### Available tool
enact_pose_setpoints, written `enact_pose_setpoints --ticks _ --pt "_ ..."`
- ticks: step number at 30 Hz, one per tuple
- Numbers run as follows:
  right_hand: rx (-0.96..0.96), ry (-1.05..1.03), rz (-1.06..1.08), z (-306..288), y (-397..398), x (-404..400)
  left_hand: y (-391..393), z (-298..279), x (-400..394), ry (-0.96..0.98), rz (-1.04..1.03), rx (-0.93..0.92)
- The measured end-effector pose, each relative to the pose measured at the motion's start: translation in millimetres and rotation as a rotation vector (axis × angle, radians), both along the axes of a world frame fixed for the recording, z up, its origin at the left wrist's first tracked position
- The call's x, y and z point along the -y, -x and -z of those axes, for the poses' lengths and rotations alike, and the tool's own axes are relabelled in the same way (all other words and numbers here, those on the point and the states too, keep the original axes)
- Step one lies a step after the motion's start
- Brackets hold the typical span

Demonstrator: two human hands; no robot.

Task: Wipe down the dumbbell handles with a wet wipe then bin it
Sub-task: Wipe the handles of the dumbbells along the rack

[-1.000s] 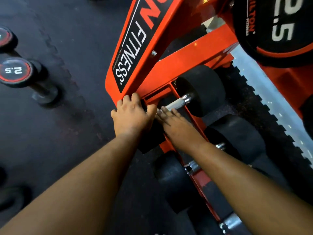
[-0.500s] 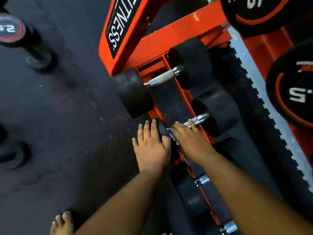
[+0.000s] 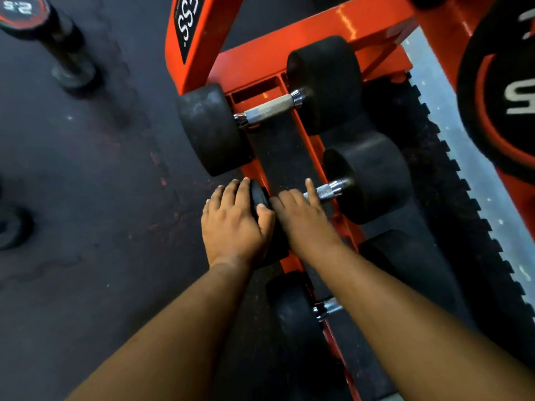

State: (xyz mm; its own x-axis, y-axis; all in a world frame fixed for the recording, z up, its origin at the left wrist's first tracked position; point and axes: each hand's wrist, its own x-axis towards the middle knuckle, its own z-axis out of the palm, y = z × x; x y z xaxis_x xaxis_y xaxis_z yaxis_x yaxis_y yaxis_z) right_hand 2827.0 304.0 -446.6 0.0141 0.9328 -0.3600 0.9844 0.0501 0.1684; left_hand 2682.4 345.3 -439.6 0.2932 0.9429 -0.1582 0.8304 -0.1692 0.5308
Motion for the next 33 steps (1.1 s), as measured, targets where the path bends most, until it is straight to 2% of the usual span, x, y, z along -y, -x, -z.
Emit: enact_pose_setpoints --ticks 3,6,10,11,15,17,20,24,29,31,33 --pt "0.063 -0.117 -0.076 12 -6 35 0 4 1 -0.031 0.012 -0.003" --pt "0.036 -0.093 -0.032 9 -2 6 -1 6 0 -0.048 0.021 0.0" --pt "-0.009 0.169 -0.006 -14 -1 -41 0 3 0 -0.069 -0.007 0.016" --pt "0.001 0.174 -0.006 -15 -1 -41 -1 2 -1 -0.071 -0.01 0.022" --pt "0.106 -0.125 -0.02 5 -4 14 0 3 0 -0.091 -0.021 0.035" --pt "0.171 -0.183 -0.036 14 -8 32 -1 4 0 -0.094 -0.024 0.027" --pt "0.113 -0.133 0.021 5 -4 2 -2 2 3 -0.106 -0.029 0.016" --pt "0.089 0.105 0.0 -11 -4 -37 -2 -1 1 -0.091 -0.032 0.014" --pt "0.073 -0.236 -0.024 8 -17 28 -2 -2 2 -0.091 -0.037 0.009" --pt "0.085 -0.237 -0.039 12 -19 23 -2 0 3 -0.1 -0.046 0.012" --pt "0.083 -0.13 -0.017 0 -13 -6 -2 0 2 -0.101 -0.042 0.018"
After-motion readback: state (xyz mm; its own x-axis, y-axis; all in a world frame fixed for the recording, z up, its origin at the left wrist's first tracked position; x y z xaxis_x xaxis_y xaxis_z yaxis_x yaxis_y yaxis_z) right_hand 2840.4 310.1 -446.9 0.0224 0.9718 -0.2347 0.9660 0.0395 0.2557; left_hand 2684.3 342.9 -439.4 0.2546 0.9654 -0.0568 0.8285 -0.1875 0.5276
